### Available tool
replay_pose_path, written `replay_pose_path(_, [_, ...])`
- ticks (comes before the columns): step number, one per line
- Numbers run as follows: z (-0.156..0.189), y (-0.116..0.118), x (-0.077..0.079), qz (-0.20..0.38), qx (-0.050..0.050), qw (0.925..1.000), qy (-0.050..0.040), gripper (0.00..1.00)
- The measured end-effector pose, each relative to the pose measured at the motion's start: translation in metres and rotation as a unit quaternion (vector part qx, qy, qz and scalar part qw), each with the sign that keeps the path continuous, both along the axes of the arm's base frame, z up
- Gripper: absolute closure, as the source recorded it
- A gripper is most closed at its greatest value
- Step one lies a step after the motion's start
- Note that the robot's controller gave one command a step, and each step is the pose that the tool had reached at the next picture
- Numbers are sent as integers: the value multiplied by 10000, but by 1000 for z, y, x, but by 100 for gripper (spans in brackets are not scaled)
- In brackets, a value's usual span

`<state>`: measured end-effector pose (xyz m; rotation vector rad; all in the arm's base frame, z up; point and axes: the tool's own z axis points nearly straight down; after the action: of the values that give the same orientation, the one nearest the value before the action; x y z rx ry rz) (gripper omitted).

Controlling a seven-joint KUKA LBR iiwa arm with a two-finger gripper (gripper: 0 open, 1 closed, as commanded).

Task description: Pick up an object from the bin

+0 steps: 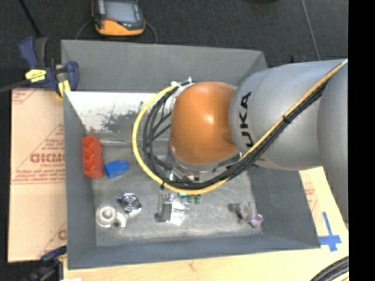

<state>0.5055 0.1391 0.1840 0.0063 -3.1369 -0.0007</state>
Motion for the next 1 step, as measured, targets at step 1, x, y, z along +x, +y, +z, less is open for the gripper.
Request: replay_pose_path(1, [-114, 66, -29, 601, 28, 9981, -116, 0])
